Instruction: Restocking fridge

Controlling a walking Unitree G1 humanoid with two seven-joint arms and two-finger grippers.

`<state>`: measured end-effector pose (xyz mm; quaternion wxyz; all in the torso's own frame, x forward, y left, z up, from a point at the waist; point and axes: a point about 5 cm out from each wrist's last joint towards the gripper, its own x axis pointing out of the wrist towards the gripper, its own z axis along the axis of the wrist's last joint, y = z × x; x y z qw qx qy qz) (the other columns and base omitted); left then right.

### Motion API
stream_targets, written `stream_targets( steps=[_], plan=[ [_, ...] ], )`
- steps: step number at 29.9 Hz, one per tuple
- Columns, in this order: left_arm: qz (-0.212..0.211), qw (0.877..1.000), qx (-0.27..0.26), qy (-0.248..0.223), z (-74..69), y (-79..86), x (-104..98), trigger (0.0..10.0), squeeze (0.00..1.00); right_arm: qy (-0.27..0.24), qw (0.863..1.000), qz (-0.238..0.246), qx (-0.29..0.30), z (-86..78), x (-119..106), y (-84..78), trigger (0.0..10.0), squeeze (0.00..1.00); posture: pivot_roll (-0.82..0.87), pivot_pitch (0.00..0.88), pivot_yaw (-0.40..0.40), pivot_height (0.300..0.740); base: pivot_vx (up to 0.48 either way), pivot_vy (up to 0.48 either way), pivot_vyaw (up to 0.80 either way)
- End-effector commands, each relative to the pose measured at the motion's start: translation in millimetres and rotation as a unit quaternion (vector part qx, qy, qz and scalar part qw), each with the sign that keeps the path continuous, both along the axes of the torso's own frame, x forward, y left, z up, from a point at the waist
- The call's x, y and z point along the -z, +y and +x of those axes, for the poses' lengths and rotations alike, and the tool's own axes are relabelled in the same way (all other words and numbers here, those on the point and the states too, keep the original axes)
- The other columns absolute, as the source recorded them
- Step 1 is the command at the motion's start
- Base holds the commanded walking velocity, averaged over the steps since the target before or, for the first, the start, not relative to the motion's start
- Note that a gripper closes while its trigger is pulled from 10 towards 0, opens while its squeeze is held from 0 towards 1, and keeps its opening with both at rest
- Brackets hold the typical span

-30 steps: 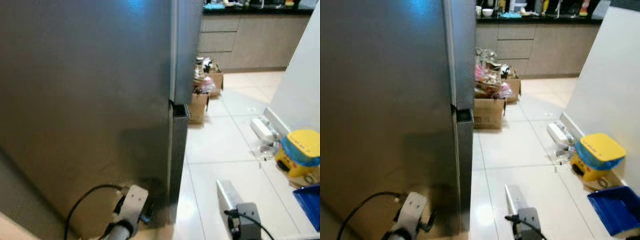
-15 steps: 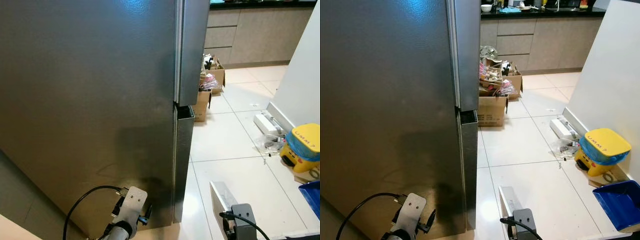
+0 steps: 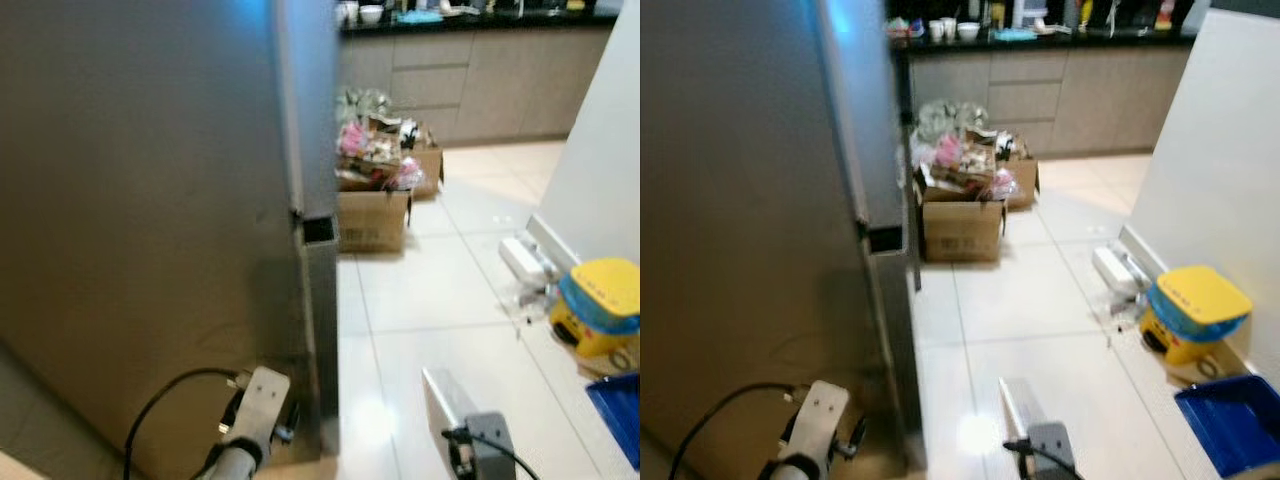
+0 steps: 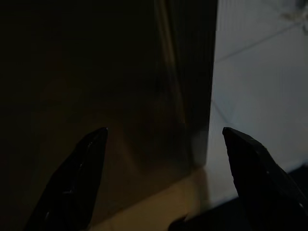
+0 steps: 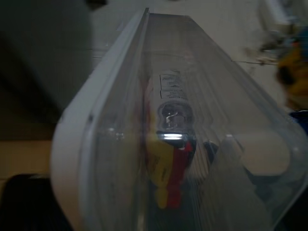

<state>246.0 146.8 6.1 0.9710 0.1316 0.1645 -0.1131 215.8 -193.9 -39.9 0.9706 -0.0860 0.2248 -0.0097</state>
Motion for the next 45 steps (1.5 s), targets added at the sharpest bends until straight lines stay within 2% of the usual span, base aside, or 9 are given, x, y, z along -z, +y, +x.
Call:
stream_targets(
  steps=[1, 9, 25, 29, 33, 34, 37, 41, 45],
  plan=[
    [0.002, 1.000, -0.018, 0.018, -2.7, 6.6, 5.9, 10.0, 0.00, -0.004, 1.000, 0.009, -0.005, 1.0, 0.2, 7.8, 10.0, 0.00, -0.08, 0.088, 0.023, 0.740, 0.352, -0.240, 0.00],
    [0.002, 0.999, -0.039, 0.024, -1.6, 11.3, 7.2, 10.0, 0.00, -0.004, 1.000, 0.009, -0.004, 1.1, 0.2, 7.8, 10.0, 0.00, -0.08, 0.087, 0.022, 0.740, 0.302, 0.000, 0.00],
    [0.000, 0.988, -0.149, 0.035, -6.8, 49.1, 8.8, 10.0, 0.00, -0.004, 1.000, 0.008, -0.004, 0.7, 0.2, 7.5, 10.0, 0.00, -0.08, 0.090, 0.023, 0.740, 0.000, 0.000, 0.00],
    [-0.002, 0.986, -0.163, 0.031, -14.6, 57.2, 6.6, 10.0, 0.00, -0.005, 1.000, 0.008, -0.004, 0.5, 0.3, 7.3, 10.0, 0.00, -0.08, 0.093, 0.026, 0.740, 0.000, 0.000, 0.00],
    [0.003, 0.983, -0.181, 0.021, -43.0, 74.5, 0.2, 10.0, 0.00, -0.006, 1.000, 0.007, -0.004, -0.2, 0.2, 6.1, 10.0, 0.00, -0.08, 0.095, 0.032, 0.740, 0.000, 0.000, 0.00],
    [0.003, 0.983, -0.181, 0.021, -43.0, 74.5, 0.2, 10.0, 0.00, -0.006, 1.000, 0.007, -0.004, -0.2, 0.2, 6.1, 10.0, 0.00, -0.08, 0.095, 0.032, 0.740, 0.000, 0.000, 0.00],
    [-0.002, 0.979, -0.203, 0.028, -68.2, 85.6, 0.2, 10.0, 1.00, -0.009, 1.000, 0.007, -0.008, -0.1, -0.6, 6.7, 10.0, 0.00, -0.07, 0.104, 0.030, 0.740, 0.000, 0.000, 0.00],
    [-0.020, 0.976, -0.214, 0.036, -79.7, 84.0, 0.2, 10.0, 1.00, -0.017, 1.000, 0.008, -0.018, 2.1, -3.1, 8.7, 10.0, 0.00, -0.06, 0.107, 0.022, 0.740, 0.000, 0.000, 0.00],
    [-0.034, 0.977, -0.208, 0.037, -79.4, 77.6, -2.5, 10.0, 1.00, -0.022, 0.999, 0.008, -0.024, 7.1, -6.0, 10.7, 10.0, 0.00, -0.05, 0.106, 0.021, 0.740, 0.000, 0.000, 0.00]
  ],
)
